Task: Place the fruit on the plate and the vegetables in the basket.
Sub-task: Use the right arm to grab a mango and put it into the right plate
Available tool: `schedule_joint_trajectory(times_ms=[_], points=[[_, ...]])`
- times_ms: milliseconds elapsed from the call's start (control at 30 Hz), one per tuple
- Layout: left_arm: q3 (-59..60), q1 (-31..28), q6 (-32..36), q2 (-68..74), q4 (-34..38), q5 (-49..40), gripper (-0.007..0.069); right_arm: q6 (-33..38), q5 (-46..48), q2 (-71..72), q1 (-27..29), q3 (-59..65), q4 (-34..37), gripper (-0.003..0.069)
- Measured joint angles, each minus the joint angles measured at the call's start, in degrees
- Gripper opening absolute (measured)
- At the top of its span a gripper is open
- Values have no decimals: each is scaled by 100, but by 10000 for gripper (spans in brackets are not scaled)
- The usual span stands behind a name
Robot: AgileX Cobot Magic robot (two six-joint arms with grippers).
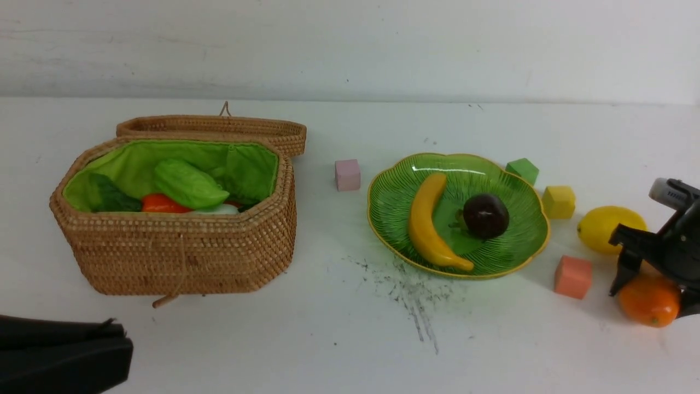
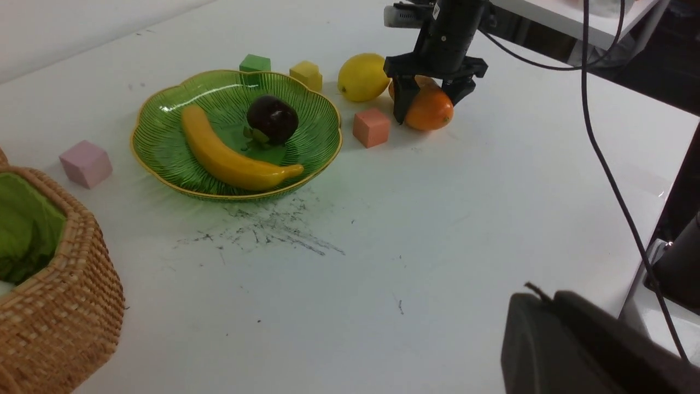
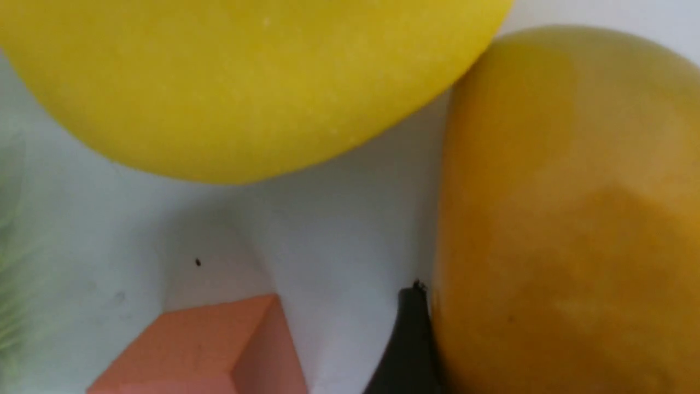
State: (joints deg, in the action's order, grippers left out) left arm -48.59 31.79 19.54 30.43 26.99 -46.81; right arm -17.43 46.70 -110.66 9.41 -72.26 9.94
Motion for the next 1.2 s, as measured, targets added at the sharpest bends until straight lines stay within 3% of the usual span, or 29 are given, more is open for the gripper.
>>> schedule_joint_trajectory(times_ms=[333, 467, 667, 833, 967, 1100, 1200], points=[[0, 0, 0, 0, 11, -66, 22, 316, 1176, 468, -14, 0, -373, 566], [0, 0, 5, 0, 16, -55, 22, 387, 1315, 1295, -314, 0, -199, 566], [0, 0, 19, 0, 16, 527, 22, 1473, -209, 1747, -1568, 0, 507, 566], [0, 0, 19, 0, 29, 1235, 22, 1874, -1844, 1253, -2326, 0, 783, 566], [0, 0, 19, 0, 35, 1351, 22, 2008, -2557, 774, -2623, 0, 820, 566], [0, 0, 19, 0, 35, 1242, 22, 2036, -2652, 500, -2678, 6, 836, 566], [0, 0, 19, 0, 35, 1104, 22, 2042, -2645, 502, -2678, 17, 773, 614]])
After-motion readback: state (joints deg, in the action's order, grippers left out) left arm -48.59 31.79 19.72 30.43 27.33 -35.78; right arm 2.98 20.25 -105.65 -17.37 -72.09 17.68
